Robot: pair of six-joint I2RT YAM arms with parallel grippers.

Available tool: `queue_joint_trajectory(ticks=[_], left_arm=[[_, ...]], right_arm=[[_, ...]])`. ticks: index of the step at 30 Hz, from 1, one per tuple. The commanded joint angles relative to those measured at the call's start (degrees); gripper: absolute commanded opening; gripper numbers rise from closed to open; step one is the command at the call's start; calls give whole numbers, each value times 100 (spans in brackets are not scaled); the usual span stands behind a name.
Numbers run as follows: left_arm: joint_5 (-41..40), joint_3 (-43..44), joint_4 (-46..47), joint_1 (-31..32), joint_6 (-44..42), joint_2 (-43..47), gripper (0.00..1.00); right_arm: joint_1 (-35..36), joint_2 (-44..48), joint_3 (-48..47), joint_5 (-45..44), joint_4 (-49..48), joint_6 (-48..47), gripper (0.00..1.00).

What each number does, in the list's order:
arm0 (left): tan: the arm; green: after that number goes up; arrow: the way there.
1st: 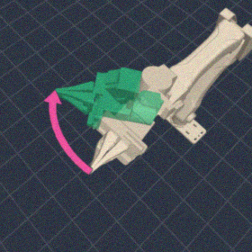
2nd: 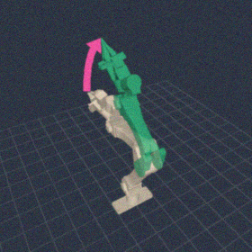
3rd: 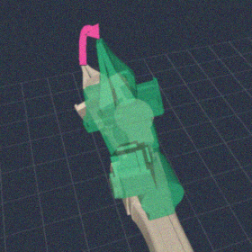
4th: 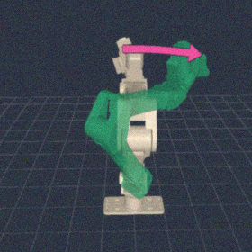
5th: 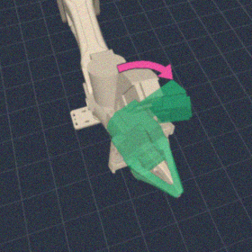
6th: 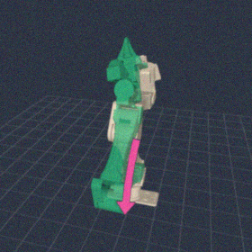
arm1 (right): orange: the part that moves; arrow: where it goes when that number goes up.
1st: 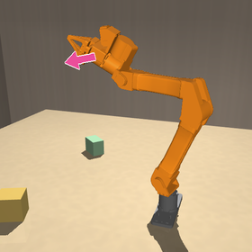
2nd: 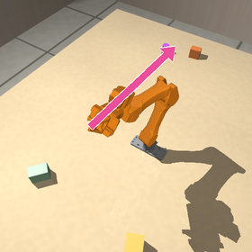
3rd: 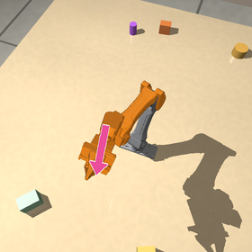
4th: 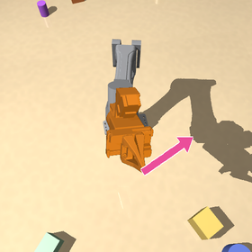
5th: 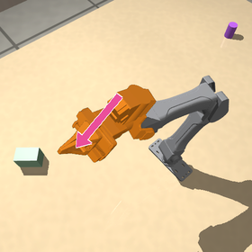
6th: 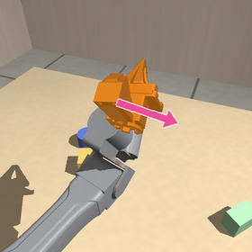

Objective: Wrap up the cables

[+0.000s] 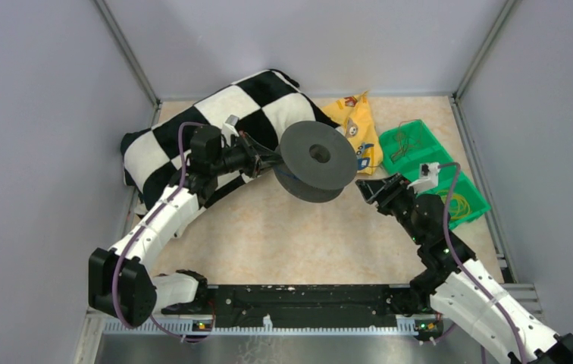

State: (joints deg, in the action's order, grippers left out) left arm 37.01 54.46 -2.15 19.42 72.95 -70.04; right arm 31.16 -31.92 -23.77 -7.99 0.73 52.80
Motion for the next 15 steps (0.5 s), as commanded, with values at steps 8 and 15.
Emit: queue_joint_trajectory(ticks=[8,15], left_arm=[[611,56,686,-46,-162,-182,0],[617,-28,681,-52,-188,-133,0]], right_arm=[[-31,247,-385,-335,404,-434,66],[-32,139,-390,-460,203,-91,67]])
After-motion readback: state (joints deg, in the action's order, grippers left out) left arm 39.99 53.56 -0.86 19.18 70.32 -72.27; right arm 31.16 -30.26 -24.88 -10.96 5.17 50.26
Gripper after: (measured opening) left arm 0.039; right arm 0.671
